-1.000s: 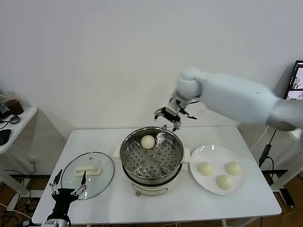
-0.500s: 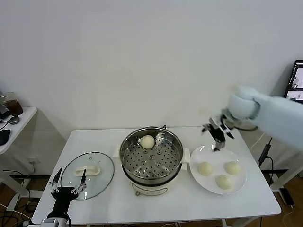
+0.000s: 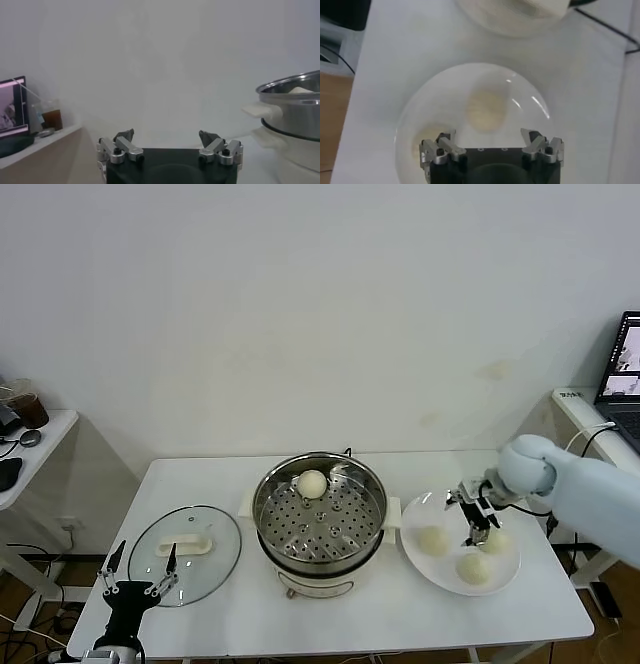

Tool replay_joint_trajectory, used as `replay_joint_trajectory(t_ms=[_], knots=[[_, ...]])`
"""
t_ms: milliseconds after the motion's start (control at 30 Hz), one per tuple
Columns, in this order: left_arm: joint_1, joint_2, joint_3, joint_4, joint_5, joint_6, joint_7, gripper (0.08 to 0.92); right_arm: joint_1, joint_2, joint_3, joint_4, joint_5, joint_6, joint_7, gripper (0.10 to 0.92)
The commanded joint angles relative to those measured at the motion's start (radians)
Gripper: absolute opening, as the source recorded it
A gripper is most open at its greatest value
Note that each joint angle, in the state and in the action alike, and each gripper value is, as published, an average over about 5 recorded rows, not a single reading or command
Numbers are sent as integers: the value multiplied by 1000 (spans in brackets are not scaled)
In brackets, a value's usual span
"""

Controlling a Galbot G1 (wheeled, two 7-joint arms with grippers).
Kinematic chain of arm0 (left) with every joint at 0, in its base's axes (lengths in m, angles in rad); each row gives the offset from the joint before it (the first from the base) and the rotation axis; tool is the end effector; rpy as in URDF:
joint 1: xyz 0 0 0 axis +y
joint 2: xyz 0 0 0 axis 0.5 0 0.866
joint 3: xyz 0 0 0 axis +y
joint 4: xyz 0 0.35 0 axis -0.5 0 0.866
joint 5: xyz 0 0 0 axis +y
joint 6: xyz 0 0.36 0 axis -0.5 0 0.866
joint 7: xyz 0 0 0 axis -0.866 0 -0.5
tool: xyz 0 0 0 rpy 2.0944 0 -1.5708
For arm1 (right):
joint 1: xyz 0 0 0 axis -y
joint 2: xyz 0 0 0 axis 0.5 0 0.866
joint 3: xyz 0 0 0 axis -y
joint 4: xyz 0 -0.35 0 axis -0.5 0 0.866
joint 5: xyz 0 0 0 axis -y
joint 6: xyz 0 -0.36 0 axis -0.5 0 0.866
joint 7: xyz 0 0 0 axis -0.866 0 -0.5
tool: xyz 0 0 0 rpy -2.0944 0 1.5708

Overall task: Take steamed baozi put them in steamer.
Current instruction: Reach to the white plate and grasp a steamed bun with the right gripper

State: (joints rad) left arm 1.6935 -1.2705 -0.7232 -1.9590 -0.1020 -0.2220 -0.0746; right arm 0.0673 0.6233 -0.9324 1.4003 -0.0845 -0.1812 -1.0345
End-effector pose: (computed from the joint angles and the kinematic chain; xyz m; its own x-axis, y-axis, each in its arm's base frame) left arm 0.1495 0.1263 -0.3441 -0.9967 -0.0791 -0.0175 -0.0810 0.9634 0.2557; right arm 0.4902 -0.1281 -0.1953 -0.1909 -0.1271 0.9733 -0.9484 -0.2318 -0.2163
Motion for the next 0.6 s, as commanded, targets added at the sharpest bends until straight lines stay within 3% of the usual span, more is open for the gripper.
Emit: replay_joint_trajectory(t_ms=[33, 433, 600], knots=[[2, -1, -2, 0, 0, 0, 0, 823, -109, 73, 73, -74, -75, 12, 20, 823], [3, -10, -10, 8, 3, -3, 0, 823, -135, 167, 85, -154, -112, 27, 19, 820], [3, -10, -13, 8, 2, -2, 0, 823, -135, 177, 99, -167, -133, 19, 12, 747]])
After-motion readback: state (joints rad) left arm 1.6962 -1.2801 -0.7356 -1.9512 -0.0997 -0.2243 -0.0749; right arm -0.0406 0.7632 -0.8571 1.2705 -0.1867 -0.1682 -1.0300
